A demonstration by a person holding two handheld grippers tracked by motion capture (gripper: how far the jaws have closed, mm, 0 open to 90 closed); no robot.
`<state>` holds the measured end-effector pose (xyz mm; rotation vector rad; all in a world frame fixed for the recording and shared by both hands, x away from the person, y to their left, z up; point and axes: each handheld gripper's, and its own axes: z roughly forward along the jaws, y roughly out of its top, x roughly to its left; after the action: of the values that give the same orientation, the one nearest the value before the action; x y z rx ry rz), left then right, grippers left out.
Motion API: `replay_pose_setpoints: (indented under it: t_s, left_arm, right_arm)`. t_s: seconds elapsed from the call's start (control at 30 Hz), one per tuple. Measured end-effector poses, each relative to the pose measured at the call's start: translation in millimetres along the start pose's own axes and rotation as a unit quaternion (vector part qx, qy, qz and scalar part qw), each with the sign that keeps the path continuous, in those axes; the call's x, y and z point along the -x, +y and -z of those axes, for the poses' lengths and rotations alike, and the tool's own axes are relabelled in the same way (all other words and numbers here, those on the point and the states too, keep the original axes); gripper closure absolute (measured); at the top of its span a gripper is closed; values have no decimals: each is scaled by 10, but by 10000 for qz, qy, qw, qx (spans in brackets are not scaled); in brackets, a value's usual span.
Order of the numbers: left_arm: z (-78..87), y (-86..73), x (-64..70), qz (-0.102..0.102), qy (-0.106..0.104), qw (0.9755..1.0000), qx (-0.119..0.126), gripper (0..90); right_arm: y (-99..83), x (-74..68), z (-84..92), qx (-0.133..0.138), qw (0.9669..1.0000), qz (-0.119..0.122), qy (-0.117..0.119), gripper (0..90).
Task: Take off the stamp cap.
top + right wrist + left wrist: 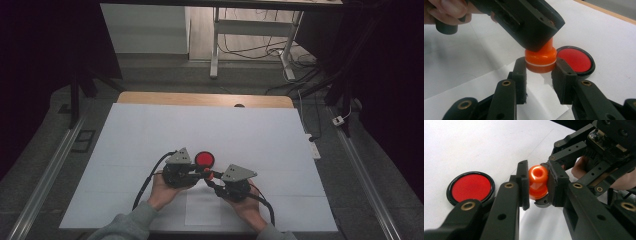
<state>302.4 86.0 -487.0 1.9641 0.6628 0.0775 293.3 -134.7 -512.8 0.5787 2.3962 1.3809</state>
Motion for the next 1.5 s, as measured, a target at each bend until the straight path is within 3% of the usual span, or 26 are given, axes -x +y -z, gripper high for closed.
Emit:
replay_pose_setpoints:
  t_s: [0.1,0.17,0.2,0.27,0.33,0.47,0.77,1.5]
  left_arm:
    - [-1,-10,1,41,23,10000,46,731]
    - [139,21,-59,182,197,9987,422,732]
    - [215,33,-111,253,119,9984,500,733]
    - [227,-10,-120,156,126,9993,320,731]
    - [163,-40,-92,113,92,9997,203,730]
    - [172,-9,-77,81,70,9996,263,729]
    - [202,-17,-113,121,-13,9995,304,727]
    - [243,-20,-167,187,-29,9995,243,726]
  right_arm:
    - [-3,9,-1,-9,10000,-35,48,651]
    - [-33,25,-24,-187,9998,-86,2,652]
    - [-94,38,-50,-278,9995,-132,-14,652]
    - [-124,65,-36,-198,9994,-273,-10,652]
    - [-45,76,-14,-98,9997,-240,-34,651]
    - [-50,51,-8,-208,9997,-44,-127,651]
    - [-80,109,49,-174,9997,-99,-157,650]
    - [-297,354,532,-118,9979,-476,-414,648]
